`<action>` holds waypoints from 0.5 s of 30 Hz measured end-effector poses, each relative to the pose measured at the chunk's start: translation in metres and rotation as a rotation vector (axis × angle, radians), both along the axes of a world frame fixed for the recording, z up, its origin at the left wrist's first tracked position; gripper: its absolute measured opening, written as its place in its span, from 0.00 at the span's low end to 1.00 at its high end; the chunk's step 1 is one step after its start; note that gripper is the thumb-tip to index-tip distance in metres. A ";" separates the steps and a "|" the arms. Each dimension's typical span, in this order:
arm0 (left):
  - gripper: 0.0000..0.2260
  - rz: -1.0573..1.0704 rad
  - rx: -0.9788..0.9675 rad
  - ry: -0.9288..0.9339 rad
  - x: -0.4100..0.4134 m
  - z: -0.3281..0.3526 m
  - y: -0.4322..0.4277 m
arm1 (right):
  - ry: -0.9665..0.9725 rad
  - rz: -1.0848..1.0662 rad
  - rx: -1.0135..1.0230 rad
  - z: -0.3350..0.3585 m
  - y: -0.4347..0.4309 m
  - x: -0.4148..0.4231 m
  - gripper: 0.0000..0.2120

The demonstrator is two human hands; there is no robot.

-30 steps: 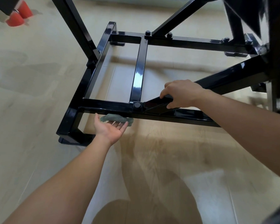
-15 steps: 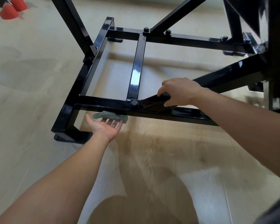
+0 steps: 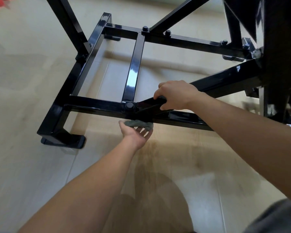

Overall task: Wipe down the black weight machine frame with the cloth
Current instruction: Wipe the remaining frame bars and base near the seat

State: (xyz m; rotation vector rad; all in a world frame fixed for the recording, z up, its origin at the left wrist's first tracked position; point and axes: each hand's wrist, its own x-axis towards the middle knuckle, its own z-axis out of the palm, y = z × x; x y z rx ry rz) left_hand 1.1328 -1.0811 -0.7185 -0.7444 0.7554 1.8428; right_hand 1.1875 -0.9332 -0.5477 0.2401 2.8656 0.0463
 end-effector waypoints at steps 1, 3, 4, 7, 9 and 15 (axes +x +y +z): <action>0.39 -0.006 -0.011 0.005 -0.001 -0.002 -0.002 | 0.004 0.001 0.003 -0.001 0.001 0.000 0.15; 0.37 -0.005 -0.024 0.010 -0.008 -0.005 -0.011 | 0.012 0.004 0.003 -0.003 0.003 -0.001 0.14; 0.38 0.005 -0.023 0.010 -0.013 -0.005 -0.015 | 0.013 0.004 0.001 -0.003 0.004 -0.001 0.14; 0.38 0.063 -0.004 0.029 -0.029 -0.002 -0.028 | 0.008 -0.003 -0.008 -0.004 0.004 -0.003 0.14; 0.37 0.100 -0.002 0.043 -0.035 -0.001 -0.032 | 0.005 -0.006 -0.012 -0.003 0.003 -0.003 0.14; 0.40 0.042 0.000 0.028 -0.016 -0.004 -0.020 | 0.007 0.005 0.008 -0.003 0.002 -0.002 0.15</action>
